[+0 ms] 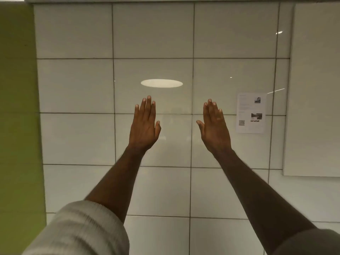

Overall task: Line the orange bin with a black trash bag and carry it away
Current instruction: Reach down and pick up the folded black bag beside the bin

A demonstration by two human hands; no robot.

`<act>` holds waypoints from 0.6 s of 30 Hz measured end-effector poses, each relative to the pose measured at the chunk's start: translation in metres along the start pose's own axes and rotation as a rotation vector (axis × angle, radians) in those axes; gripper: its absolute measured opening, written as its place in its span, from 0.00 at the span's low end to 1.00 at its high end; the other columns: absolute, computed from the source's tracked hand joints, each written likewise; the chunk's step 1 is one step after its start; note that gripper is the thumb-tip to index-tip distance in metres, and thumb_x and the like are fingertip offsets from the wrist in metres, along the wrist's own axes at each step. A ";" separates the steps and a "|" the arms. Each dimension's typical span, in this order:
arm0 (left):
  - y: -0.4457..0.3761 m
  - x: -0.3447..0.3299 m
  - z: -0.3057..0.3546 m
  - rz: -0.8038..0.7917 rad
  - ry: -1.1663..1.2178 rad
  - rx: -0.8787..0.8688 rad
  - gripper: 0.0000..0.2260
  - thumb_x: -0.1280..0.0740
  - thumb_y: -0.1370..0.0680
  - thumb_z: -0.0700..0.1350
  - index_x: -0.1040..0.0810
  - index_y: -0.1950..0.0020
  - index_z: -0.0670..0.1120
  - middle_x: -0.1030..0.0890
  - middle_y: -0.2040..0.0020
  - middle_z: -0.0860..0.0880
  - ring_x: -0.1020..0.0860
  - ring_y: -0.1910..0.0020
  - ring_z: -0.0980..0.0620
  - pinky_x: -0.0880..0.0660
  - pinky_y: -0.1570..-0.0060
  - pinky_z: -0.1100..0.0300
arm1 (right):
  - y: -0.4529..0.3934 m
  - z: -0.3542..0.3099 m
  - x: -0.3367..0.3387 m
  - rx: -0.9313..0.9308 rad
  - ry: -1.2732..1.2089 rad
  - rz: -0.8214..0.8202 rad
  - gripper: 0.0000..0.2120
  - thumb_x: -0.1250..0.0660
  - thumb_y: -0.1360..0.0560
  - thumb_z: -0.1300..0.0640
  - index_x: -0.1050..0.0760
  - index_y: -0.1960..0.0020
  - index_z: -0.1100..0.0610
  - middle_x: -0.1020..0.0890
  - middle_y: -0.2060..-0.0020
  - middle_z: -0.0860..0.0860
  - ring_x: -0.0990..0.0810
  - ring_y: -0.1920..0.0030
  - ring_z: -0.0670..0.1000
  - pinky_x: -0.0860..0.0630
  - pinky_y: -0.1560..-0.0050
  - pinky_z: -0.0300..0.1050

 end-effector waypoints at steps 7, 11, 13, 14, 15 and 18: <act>-0.031 -0.106 0.007 -0.073 -0.008 0.021 0.31 0.50 0.19 0.50 0.50 0.19 0.39 0.50 0.18 0.39 0.52 0.18 0.41 0.50 0.20 0.41 | -0.030 0.048 -0.100 -0.004 0.023 -0.024 0.32 0.57 0.17 0.43 0.52 0.20 0.62 0.50 0.20 0.58 0.52 0.20 0.55 0.49 0.21 0.54; -0.050 -0.167 0.005 -0.077 -0.018 0.031 0.31 0.48 0.19 0.50 0.49 0.19 0.38 0.49 0.18 0.39 0.51 0.18 0.41 0.49 0.20 0.41 | -0.051 0.075 -0.159 0.005 0.014 -0.056 0.32 0.56 0.17 0.44 0.50 0.21 0.62 0.49 0.20 0.58 0.51 0.20 0.56 0.46 0.21 0.55; -0.058 -0.196 0.004 -0.078 -0.013 0.040 0.31 0.48 0.19 0.50 0.49 0.19 0.38 0.50 0.18 0.39 0.51 0.18 0.41 0.50 0.20 0.42 | -0.059 0.087 -0.185 0.028 0.004 -0.057 0.31 0.56 0.17 0.44 0.49 0.21 0.62 0.48 0.20 0.58 0.50 0.20 0.56 0.45 0.22 0.55; -0.061 -0.210 0.004 -0.082 -0.005 0.042 0.31 0.48 0.19 0.50 0.49 0.19 0.38 0.50 0.18 0.39 0.51 0.18 0.41 0.51 0.20 0.42 | -0.063 0.093 -0.197 0.036 0.000 -0.059 0.31 0.56 0.17 0.44 0.49 0.21 0.62 0.47 0.20 0.58 0.49 0.20 0.56 0.45 0.22 0.55; -0.063 -0.223 0.005 -0.090 -0.003 0.042 0.31 0.48 0.19 0.50 0.49 0.19 0.38 0.50 0.18 0.39 0.51 0.18 0.41 0.51 0.20 0.42 | -0.066 0.099 -0.208 0.040 -0.002 -0.061 0.31 0.56 0.17 0.44 0.48 0.21 0.62 0.46 0.20 0.58 0.48 0.20 0.56 0.45 0.22 0.55; -0.060 -0.260 0.008 -0.112 0.008 0.028 0.31 0.48 0.19 0.49 0.49 0.19 0.38 0.50 0.18 0.38 0.51 0.18 0.40 0.50 0.20 0.42 | -0.068 0.112 -0.240 0.021 -0.020 -0.079 0.32 0.58 0.17 0.43 0.50 0.20 0.61 0.47 0.20 0.58 0.49 0.20 0.56 0.46 0.21 0.54</act>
Point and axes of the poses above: each hand's wrist, its own y-axis away from the middle knuckle, its own x-axis out of the back of the hand, z = x × y, the point moved 5 cm from there along -y, towards the middle knuckle
